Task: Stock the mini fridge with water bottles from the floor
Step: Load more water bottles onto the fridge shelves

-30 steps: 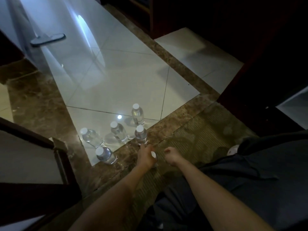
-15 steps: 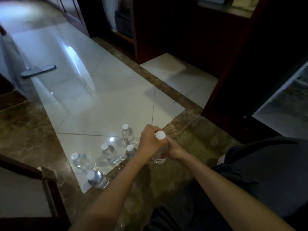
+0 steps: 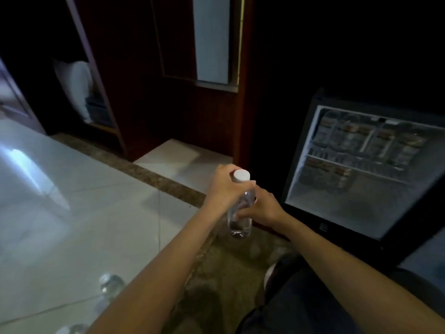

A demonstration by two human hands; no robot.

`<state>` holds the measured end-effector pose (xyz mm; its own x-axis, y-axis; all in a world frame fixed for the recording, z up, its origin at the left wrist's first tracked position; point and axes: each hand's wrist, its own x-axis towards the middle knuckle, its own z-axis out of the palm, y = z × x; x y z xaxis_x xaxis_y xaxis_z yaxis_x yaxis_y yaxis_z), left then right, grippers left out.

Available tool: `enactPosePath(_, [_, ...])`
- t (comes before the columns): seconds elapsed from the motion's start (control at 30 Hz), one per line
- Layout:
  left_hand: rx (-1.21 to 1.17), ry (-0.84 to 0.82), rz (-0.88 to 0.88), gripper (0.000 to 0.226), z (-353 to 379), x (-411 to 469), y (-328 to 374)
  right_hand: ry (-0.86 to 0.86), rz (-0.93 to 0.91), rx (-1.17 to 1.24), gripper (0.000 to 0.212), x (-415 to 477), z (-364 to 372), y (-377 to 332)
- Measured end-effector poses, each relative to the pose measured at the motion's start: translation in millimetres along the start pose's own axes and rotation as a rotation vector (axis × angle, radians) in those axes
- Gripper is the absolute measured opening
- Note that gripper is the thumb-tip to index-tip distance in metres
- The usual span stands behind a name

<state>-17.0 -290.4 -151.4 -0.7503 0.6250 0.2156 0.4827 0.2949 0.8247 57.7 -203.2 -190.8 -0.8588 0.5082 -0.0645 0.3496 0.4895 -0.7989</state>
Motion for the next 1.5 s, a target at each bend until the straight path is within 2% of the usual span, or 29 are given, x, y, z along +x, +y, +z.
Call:
enactPosePath(0.23, [-0.016, -0.205, 0.083, 0.036, 91, 51, 68, 0.176, 0.129, 0.084, 0.085, 10, -90, 64])
enactPosePath(0.3, [-0.057, -0.291, 0.083, 0.034, 123, 63, 84, 0.202, 0.167, 0.148, 0.081, 8, -115, 89])
enactPosePath(0.43, [-0.119, -0.455, 0.082, 0.028, 177, 81, 102, 0.278, 0.261, 0.122, 0.061, 13, -154, 139])
enactPosePath(0.6, [-0.082, -0.643, 0.148, 0.032, 243, 109, 109, 0.458, 0.387, 0.105, 0.064, 28, -180, 190])
enactPosePath(0.83, [-0.151, -0.769, 0.027, 0.044, 341, 148, 72, 0.611, 0.556, 0.213, 0.054, 77, -195, 283])
enactPosePath(0.93, [-0.142, -0.764, -0.022, 0.036, 367, 164, 45, 0.703, 0.636, 0.292, 0.047, 97, -202, 314])
enactPosePath(1.07, [-0.051, -0.682, -0.070, 0.036, 412, 193, 7, 0.823, 0.643, 0.326, 0.046, 127, -215, 356])
enactPosePath(1.23, [0.069, -0.727, -0.001, 0.047, 444, 228, -11, 0.887, 0.638, 0.358, 0.050, 169, -231, 394])
enactPosePath(1.33, [0.069, -0.677, 0.006, 0.045, 455, 241, -26, 0.911, 0.619, 0.352, 0.053, 183, -241, 403])
enactPosePath(1.4, [0.055, -0.700, 0.027, 0.048, 461, 246, -36, 0.954, 0.596, 0.328, 0.049, 190, -246, 404])
enactPosePath(1.5, [0.044, -0.723, 0.037, 0.053, 470, 254, -44, 1.003, 0.550, 0.334, 0.054, 202, -249, 411])
